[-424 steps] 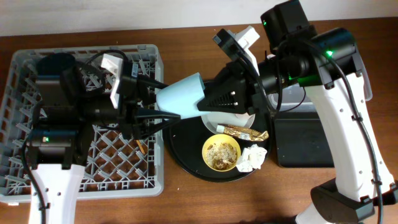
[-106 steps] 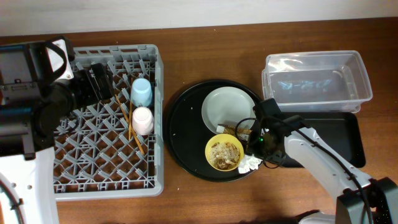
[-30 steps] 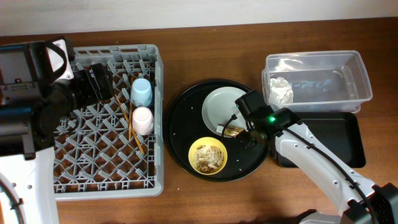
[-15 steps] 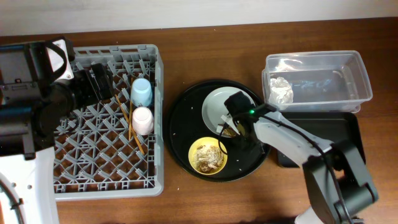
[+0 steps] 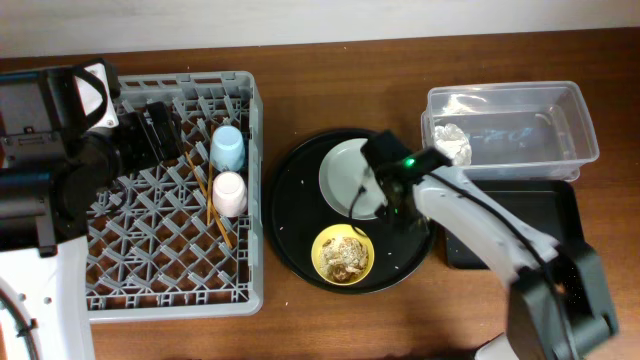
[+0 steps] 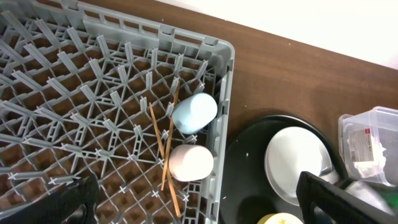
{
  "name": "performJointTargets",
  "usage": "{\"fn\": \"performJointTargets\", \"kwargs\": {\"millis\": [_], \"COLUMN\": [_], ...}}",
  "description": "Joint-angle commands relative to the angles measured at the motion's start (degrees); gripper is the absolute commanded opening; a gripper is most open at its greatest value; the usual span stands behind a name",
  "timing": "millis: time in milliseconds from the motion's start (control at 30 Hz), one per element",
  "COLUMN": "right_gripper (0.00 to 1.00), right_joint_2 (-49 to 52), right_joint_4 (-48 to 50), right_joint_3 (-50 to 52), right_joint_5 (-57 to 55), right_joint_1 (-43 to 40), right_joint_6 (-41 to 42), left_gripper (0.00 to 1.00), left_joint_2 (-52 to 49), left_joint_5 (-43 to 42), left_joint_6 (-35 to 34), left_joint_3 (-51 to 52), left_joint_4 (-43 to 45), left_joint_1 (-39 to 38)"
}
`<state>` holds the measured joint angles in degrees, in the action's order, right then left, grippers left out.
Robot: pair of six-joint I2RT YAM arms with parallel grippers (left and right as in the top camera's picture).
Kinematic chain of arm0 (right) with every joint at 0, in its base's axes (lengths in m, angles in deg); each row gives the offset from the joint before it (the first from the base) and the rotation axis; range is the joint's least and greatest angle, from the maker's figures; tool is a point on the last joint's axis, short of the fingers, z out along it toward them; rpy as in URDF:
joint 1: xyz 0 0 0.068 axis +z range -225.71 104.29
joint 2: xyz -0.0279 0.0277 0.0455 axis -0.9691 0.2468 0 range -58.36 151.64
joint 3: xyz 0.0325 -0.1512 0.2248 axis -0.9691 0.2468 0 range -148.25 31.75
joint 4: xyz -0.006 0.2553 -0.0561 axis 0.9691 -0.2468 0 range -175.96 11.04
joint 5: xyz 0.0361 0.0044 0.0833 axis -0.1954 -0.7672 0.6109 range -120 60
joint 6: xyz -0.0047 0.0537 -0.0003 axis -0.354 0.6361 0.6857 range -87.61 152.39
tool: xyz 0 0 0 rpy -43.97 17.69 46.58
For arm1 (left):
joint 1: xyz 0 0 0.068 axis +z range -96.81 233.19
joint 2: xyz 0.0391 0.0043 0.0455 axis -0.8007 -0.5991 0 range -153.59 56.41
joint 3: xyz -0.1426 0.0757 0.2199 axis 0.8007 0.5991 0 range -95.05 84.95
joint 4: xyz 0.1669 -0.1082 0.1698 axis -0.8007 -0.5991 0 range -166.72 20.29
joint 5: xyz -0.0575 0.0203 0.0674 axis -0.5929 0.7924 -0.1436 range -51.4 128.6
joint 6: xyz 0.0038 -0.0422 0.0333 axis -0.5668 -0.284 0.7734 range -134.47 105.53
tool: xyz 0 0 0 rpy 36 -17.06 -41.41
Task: Sort waste into correct bins and load items into the dishwasher rack
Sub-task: 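Reach the right gripper to the yellow bowl of food scraps, then carry the brown snack wrapper with the right gripper into the clear bin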
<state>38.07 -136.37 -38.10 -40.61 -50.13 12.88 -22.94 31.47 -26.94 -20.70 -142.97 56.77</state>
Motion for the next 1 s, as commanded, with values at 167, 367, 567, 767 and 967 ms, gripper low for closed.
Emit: {"fn": "performJointTargets", "kwargs": {"millis": [167, 367, 567, 767, 967], "right_gripper": [0.04, 0.15, 0.99, 0.99, 0.64], "right_joint_2": [-5.6, 1.6, -1.4, -11.6, -14.9], "right_joint_4": [15.6, 21.6, 18.2, 2.4, -21.9], "right_joint_3": [-6.6, -6.6, -10.5, -17.6, -16.9], "right_joint_5": [-0.1, 16.5, 20.6, 41.8, 44.7], "right_joint_1": [-20.1, -35.9, -39.2, -39.1, -25.7], "right_joint_6": [25.0, 31.0, 31.0, 30.9, 24.3], "left_gripper": [0.99, 0.99, 0.99, 0.99, 1.0], "left_joint_2": [-0.1, -0.1, -0.1, -0.1, -0.1], "left_joint_5": [-0.6, -0.6, -0.6, -0.6, -0.6], "left_joint_6": [0.1, 0.1, 0.1, 0.1, 0.1], "left_joint_3": [-0.6, -0.6, -0.6, -0.6, -0.6], "left_joint_4": [0.1, 0.1, 0.1, 0.1, 0.1], "left_joint_1": [0.1, 0.1, 0.1, 0.1, 0.1]}}
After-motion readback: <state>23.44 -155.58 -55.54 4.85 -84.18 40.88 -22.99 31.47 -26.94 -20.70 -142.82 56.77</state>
